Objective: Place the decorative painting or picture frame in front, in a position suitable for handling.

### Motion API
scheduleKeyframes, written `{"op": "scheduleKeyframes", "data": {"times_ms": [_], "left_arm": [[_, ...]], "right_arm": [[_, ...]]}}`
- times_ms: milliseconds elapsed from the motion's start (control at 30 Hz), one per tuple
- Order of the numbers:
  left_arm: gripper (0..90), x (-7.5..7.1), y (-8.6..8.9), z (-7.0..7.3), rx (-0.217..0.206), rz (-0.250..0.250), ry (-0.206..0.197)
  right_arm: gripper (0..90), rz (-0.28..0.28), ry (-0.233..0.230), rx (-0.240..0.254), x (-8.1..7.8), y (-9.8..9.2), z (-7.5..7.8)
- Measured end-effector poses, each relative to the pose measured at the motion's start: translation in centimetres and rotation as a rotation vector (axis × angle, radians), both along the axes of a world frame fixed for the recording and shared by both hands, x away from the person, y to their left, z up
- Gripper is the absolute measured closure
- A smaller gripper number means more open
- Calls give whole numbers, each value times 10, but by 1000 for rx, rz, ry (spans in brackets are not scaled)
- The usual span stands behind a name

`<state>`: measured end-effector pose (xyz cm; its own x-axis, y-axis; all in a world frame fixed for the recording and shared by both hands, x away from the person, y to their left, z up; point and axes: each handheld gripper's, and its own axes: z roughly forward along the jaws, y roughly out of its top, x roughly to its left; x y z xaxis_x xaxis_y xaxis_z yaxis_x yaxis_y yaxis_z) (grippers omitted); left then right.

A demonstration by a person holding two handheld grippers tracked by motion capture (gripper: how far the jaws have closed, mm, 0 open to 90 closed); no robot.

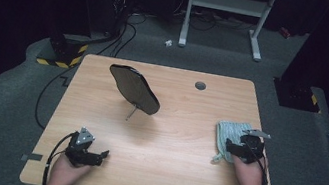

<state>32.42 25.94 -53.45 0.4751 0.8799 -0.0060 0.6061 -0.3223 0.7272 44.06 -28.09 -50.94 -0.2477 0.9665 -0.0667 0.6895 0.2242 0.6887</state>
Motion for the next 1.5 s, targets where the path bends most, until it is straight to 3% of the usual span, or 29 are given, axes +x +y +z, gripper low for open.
{"op": "scheduleKeyframes", "data": {"times_ms": [100, 233, 700, 767, 1000, 1167, 1200, 1500], "left_arm": [[102, 0, 0, 0, 0, 1, 0], [109, 0, 0, 0, -1, 6, -1], [126, 0, 1, 0, -4, 17, -5], [127, -1, 1, 0, -4, 18, -6], [132, -1, 1, 0, -4, 21, -6], [133, -1, 1, 0, -4, 23, -6], [134, -1, 1, 0, -5, 24, -6], [139, -2, 1, 0, -5, 29, -9]], "right_arm": [[164, 3, 41, 20, 3, -2, -6], [206, -1, 43, 31, 4, -3, -8], [706, 25, 4, 6, -6, 0, -5], [745, 23, -5, 8, -7, 0, -5], [763, 19, -74, 18, -13, 0, 3], [762, 32, -139, 33, -23, 5, 19], [762, 53, -172, 30, -28, 8, 26], [760, 96, -232, 61, -49, 16, 46]]}}
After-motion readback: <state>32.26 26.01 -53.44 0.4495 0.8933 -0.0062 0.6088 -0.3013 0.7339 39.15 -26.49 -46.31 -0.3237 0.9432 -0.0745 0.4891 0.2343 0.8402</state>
